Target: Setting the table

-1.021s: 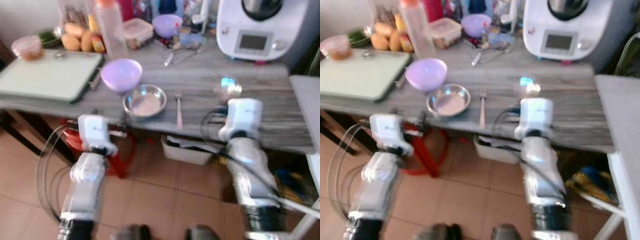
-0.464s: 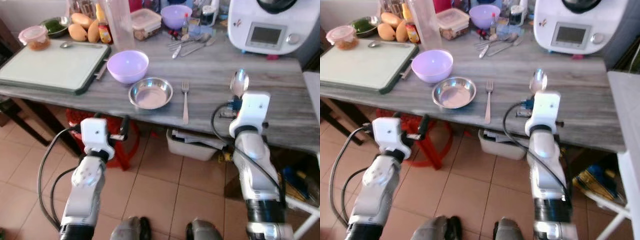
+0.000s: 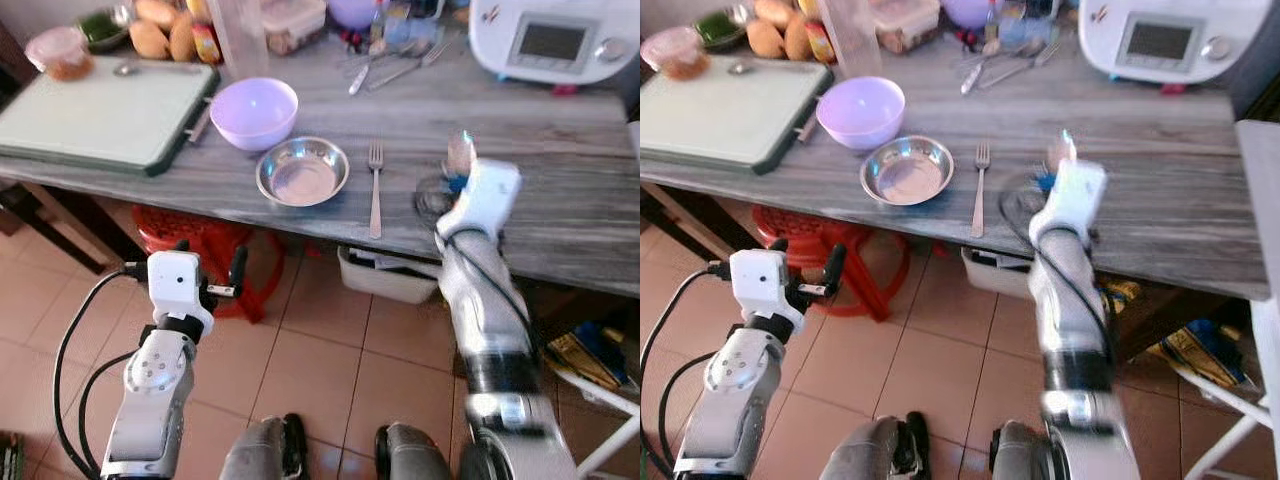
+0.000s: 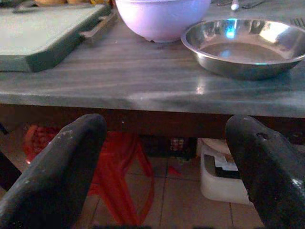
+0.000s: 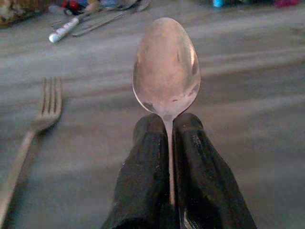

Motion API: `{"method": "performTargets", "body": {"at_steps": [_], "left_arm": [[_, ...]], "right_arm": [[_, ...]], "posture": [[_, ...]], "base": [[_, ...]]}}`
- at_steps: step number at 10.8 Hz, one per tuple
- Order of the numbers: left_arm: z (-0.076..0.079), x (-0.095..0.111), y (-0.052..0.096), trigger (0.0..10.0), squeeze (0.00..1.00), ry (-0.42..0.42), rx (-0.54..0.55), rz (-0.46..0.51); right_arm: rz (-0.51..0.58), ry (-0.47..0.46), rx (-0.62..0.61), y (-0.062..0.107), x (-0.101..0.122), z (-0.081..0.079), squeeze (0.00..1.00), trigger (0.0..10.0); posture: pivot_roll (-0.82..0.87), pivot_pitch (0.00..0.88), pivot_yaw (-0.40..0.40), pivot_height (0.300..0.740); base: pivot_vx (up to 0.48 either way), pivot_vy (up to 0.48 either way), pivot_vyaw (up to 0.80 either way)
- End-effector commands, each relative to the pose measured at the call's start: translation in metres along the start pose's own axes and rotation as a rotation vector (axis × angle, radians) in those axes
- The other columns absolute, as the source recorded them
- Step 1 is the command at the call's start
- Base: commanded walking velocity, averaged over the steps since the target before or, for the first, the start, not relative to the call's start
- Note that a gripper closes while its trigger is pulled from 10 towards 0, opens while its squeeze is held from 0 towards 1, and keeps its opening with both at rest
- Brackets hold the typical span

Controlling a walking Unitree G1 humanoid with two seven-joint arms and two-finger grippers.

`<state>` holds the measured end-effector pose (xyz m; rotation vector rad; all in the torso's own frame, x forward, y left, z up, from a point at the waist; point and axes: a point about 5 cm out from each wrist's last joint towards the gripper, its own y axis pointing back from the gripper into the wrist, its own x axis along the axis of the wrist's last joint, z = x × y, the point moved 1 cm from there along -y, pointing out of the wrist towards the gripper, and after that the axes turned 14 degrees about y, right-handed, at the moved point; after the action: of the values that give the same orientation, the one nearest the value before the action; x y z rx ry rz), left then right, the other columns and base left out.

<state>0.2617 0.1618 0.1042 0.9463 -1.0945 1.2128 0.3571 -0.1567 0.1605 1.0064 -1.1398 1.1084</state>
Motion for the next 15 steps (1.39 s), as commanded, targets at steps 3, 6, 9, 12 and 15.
{"method": "performTargets", "body": {"at_steps": [3,6,9,12,15], "left_arm": [[-0.003,-0.001,0.010,10.0,0.00,-0.006,0.006,-0.031],[-0.001,-0.002,0.011,10.0,0.00,-0.003,-0.001,-0.044],[0.002,-0.002,0.010,10.0,0.00,0.003,-0.016,-0.056],[0.004,-0.003,0.009,10.0,0.00,0.008,-0.023,-0.060],[0.005,-0.004,0.008,10.0,0.00,0.011,-0.030,-0.062]], "right_arm": [[-0.049,-0.049,0.032,-0.009,0.002,-0.011,0.00,10.0],[-0.088,-0.108,0.076,-0.007,0.000,-0.026,0.00,10.0],[-0.088,-0.125,0.115,-0.007,0.006,-0.040,0.00,10.0],[-0.082,-0.130,0.130,-0.010,0.010,-0.047,0.00,10.0],[-0.090,-0.132,0.131,-0.012,0.008,-0.050,0.00,10.0]], "posture": [[0.00,0.257,0.090,0.740],[0.00,0.260,0.091,0.740],[-0.01,0.260,0.088,0.740],[0.00,0.255,0.086,0.740],[-0.01,0.253,0.085,0.740]], "base": [[0.000,0.000,0.00],[0.000,0.000,0.00],[0.000,0.000,0.00],[0.000,0.000,0.00],[0.000,0.000,0.00]]}}
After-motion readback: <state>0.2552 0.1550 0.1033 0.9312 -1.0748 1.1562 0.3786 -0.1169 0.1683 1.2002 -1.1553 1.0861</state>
